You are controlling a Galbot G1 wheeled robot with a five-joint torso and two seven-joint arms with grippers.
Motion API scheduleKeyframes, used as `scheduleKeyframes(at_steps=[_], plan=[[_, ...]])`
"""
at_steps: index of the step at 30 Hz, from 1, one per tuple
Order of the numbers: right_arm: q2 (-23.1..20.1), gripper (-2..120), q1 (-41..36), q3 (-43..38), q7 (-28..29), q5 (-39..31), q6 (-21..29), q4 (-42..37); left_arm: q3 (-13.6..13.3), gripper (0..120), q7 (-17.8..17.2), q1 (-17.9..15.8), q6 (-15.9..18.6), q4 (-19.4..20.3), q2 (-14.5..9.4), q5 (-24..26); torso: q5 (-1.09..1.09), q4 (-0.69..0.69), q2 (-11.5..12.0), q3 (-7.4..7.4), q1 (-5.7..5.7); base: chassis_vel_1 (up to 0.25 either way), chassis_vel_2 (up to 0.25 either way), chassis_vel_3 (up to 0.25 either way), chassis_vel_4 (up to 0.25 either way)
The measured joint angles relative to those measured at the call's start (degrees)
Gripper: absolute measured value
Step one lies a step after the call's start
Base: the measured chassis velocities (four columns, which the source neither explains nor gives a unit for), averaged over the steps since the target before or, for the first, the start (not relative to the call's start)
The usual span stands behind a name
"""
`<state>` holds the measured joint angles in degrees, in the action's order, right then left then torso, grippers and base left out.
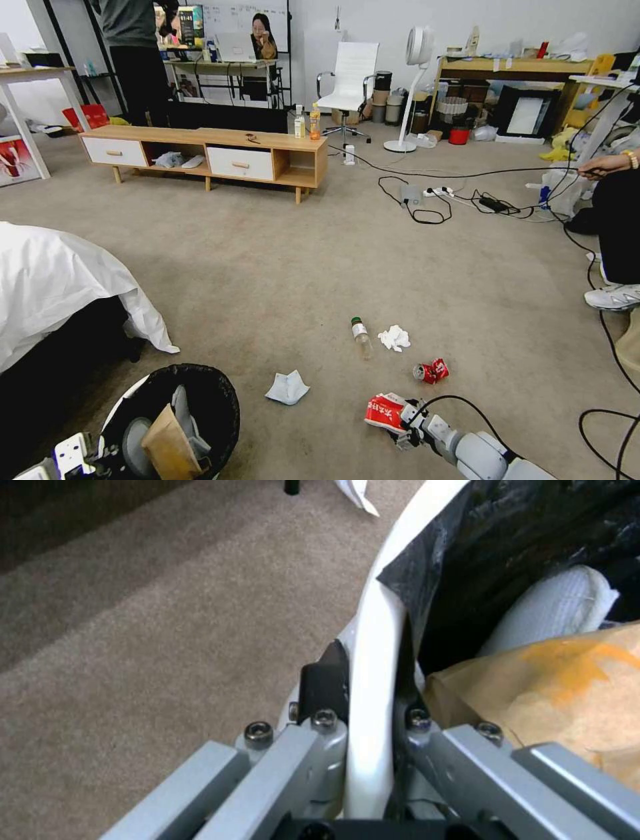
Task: Pick up the trash bin and place the garbage on the floor into it.
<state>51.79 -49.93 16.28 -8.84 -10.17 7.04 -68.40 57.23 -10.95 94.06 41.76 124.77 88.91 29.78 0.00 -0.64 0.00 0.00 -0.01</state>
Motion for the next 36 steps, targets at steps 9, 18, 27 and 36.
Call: scheduleKeyframes(at_steps=[9,18,27,36], plan=[[-0.2,100,1.1,-0.3,0.2,-0.7,0.0,-1.3,-0.2,2,0.1,-0.3,-0.1,-0.2,0.2,-0.3,-0.01,0.00,0.0,0.00,0.00,0.000,0.000,0.000,0.000],[2.4,100,3.8,0.8,0.4,-0.7,-0.7,2.5,0.1,2,0.2,-0.2,-0.2,-0.6,0.1,-0.3,0.00,0.01,0.0,0.00,0.00,0.000,0.000,0.000,0.000],[6.2,100,7.8,3.0,0.2,-0.2,-2.7,8.5,0.6,2,0.7,-0.2,-0.6,-1.5,0.3,-0.4,-0.01,0.01,0.0,0.00,0.00,0.000,0.000,0.000,0.000],[7.5,81,7.9,3.7,0.1,0.2,-4.5,10.0,0.9,2,0.7,-0.2,-0.7,-1.6,0.3,-0.5,-0.01,0.00,0.0,0.00,0.00,0.000,0.000,0.000,0.000]])
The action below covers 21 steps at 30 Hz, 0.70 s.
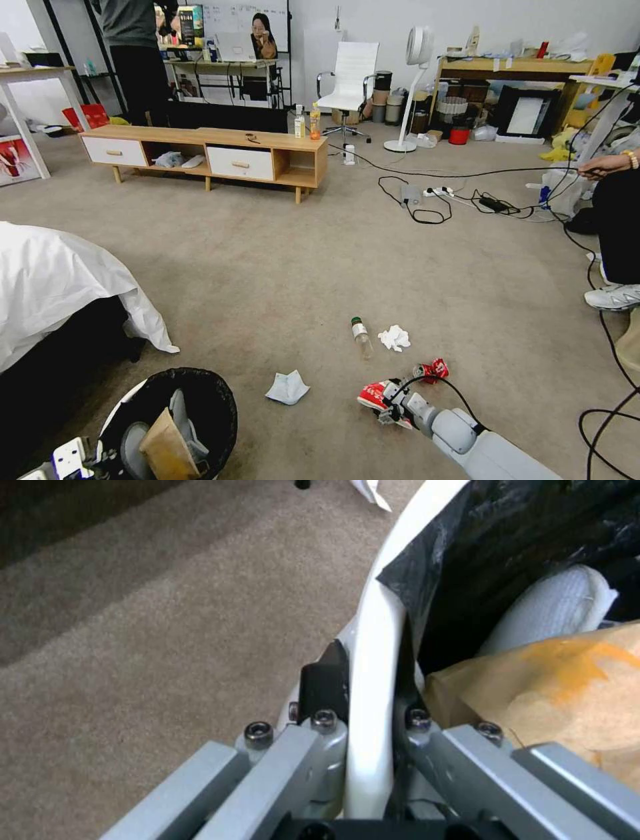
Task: Pick up the trash bin and place the garbage on the floor into it.
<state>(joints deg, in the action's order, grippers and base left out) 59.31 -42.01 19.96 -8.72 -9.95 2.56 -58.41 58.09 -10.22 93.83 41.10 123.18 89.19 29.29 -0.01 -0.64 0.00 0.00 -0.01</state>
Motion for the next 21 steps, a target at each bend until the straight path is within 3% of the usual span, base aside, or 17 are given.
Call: scheduleKeyframes(at_steps=[6,7,8,14,17,19,21], plan=[[-0.3,65,-0.3,0.0,0.0,0.1,-0.5,0.0,-0.1,2,0.0,-0.1,0.0,0.0,0.0,-0.1,0.00,0.00,0.0,0.00,0.00,0.000,0.000,0.000,0.000],[-0.5,57,-0.4,0.0,0.0,0.1,-0.7,-0.1,-0.2,2,0.0,-0.2,0.0,0.0,0.0,-0.1,0.00,-0.01,0.0,0.00,0.00,0.000,0.000,0.000,0.000],[-0.5,57,-0.4,0.0,0.0,0.1,-0.7,-0.1,-0.2,2,0.0,-0.2,0.0,0.0,0.0,-0.1,0.00,-0.01,0.0,0.00,0.00,0.000,0.000,0.000,0.000],[-1.0,30,-1.2,-0.2,0.0,0.0,-1.1,-0.5,-0.6,2,-0.1,-0.2,0.0,0.0,0.1,-0.3,0.01,0.00,0.0,0.00,0.00,0.000,0.000,0.000,0.000],[-1.1,26,-1.3,-0.2,0.0,0.0,-1.1,-0.6,-0.6,2,-0.1,-0.2,0.0,0.0,0.1,-0.3,0.01,0.00,0.0,0.00,0.00,0.000,0.000,0.000,0.000],[-1.2,13,-1.5,-0.2,0.0,0.0,-1.1,-0.7,-0.6,2,-0.1,-0.1,0.0,0.0,0.1,-0.3,0.01,0.01,0.0,0.00,0.00,0.000,0.000,0.000,0.000],[-1.2,7,-1.6,-0.2,0.1,-0.3,-1.1,-0.9,-0.6,2,-0.1,-0.1,0.0,0.0,0.1,-0.3,0.01,0.01,0.0,0.00,0.00,0.000,0.000,0.000,0.000]])
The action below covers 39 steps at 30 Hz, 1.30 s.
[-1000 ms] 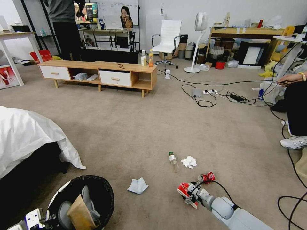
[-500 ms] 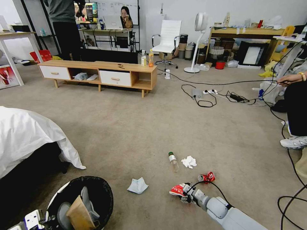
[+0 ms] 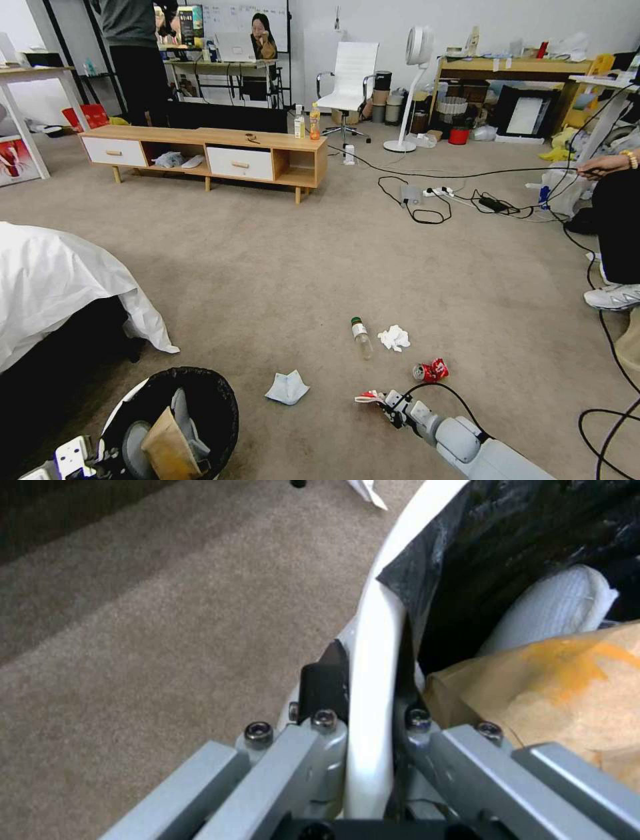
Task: Pick up the trash bin and place the garbage on the floor into it.
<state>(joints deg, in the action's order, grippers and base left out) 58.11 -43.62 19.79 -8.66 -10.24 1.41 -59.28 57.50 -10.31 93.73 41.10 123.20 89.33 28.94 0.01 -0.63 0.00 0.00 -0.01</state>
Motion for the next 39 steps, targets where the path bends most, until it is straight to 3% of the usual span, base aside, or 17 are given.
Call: scheduleKeyframes(at_steps=[7,20,26,31,39], plan=[[-1.1,1,-0.5,-0.2,0.7,-2.1,0.3,-2.6,-0.1,2,0.0,0.1,0.0,0.1,0.0,-0.1,0.00,0.00,0.0,0.00,0.00,0.000,0.000,0.000,0.000],[-6.0,1,-3.7,-3.5,3.7,-7.9,3.2,-15.1,-0.6,2,-0.1,0.0,0.2,1.3,0.1,0.0,0.00,-0.01,0.0,0.00,0.00,0.000,0.000,0.000,0.000],[-11.2,1,-6.8,-8.6,6.3,-12.3,5.7,-26.1,-0.7,2,-0.3,0.0,0.6,2.4,-0.4,0.7,0.00,-0.01,0.0,0.00,0.00,0.000,0.000,0.000,0.000],[-18.0,1,-9.5,-14.7,8.3,-16.6,8.4,-38.8,-0.9,2,-0.8,-0.1,1.0,3.4,-1.0,2.3,-0.01,-0.01,0.0,0.00,0.00,0.000,0.000,0.000,0.000],[-22.5,1,-9.4,-19.3,10.2,-22.8,11.3,-50.8,-1.8,2,-1.1,-0.1,1.0,4.8,-1.5,3.3,0.00,-0.02,0.0,0.00,0.00,0.000,0.000,0.000,0.000]])
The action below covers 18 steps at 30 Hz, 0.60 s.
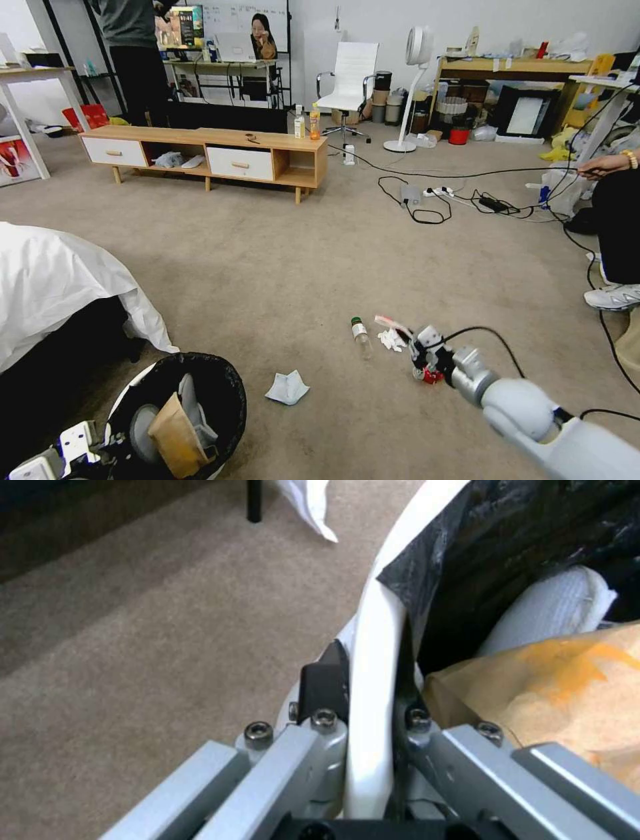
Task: Pick up the trash bin and place the garbage on the floor into it.
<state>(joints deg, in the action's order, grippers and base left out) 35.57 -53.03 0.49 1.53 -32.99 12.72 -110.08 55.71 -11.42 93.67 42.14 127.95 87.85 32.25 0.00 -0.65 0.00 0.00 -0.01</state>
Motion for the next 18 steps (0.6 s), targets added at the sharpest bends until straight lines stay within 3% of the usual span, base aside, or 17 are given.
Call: scheduleKeyframes(at_steps=[6,8,14,16,18], plan=[[0.5,1,6.2,1.7,2.8,-8.5,3.6,-9.0,-0.8,2,-0.3,0.2,0.0,1.2,-0.7,1.2,0.00,0.00,0.0,0.00,0.00,0.000,0.000,0.000,0.000],[3.1,1,13.4,6.4,5.9,-15.3,5.2,-12.6,-1.2,2,-0.5,0.5,0.0,1.9,-1.6,2.1,-0.04,0.04,0.0,0.00,0.00,0.000,0.000,0.000,0.000],[8.1,1,20.9,12.7,9.3,-21.8,6.5,-13.9,-1.3,2,-0.9,0.8,0.0,2.7,-2.5,3.0,-0.02,0.02,0.0,0.00,0.00,0.000,0.000,0.000,0.000],[12.5,1,26.0,17.6,12.1,-26.6,7.6,-14.2,-1.4,2,-1.1,1.1,0.0,3.1,-3.1,3.4,-0.02,0.02,0.0,0.00,0.00,0.000,0.000,0.000,0.000],[13.8,1,27.7,19.3,13.0,-28.1,8.1,-14.2,-1.4,2,-1.2,1.1,0.0,3.2,-3.3,3.6,-0.02,0.04,0.0,0.00,0.00,0.000,0.000,0.000,0.000]])
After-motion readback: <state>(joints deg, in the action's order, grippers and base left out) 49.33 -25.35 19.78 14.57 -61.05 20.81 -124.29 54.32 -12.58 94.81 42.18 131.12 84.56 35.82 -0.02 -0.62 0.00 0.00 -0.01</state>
